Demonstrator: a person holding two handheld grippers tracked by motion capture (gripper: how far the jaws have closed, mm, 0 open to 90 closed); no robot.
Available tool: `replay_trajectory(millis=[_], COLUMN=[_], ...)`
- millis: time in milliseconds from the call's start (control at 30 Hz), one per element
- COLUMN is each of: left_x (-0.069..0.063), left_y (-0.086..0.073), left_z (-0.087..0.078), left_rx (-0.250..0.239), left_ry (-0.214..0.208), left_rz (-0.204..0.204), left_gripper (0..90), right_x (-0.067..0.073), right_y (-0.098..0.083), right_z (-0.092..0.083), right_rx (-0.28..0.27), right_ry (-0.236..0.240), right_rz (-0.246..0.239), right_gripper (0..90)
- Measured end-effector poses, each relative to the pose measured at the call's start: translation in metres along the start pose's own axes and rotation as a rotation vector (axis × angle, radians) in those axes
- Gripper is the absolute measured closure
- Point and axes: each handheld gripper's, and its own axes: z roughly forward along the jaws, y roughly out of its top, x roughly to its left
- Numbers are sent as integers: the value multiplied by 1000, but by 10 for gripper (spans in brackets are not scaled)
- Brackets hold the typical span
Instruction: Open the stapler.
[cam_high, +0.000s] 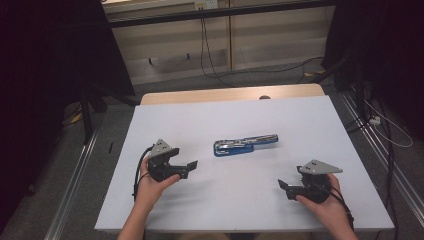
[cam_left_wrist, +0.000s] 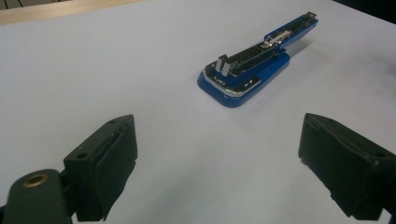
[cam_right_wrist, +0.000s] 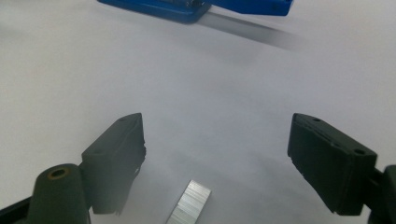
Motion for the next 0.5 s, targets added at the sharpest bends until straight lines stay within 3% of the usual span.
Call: replay_trajectory(millis=[300,433,500], left_x=[2,2,3], left_y=[1,1,1], left_z=[0,1,2], left_rx=[-27,-33,-36], left_ry=[1,-5,-3], left_rz=[4,2,-4], left_gripper=[119,117,118], right_x=[-2,-1,0], right_y=[-8,-13,-14], right_z=[-9,-13,-14], right_rx=[23,30,36], right_ry=[-21,-6,4], right_rz=[-6,2,-15], right_gripper=[204,284,369])
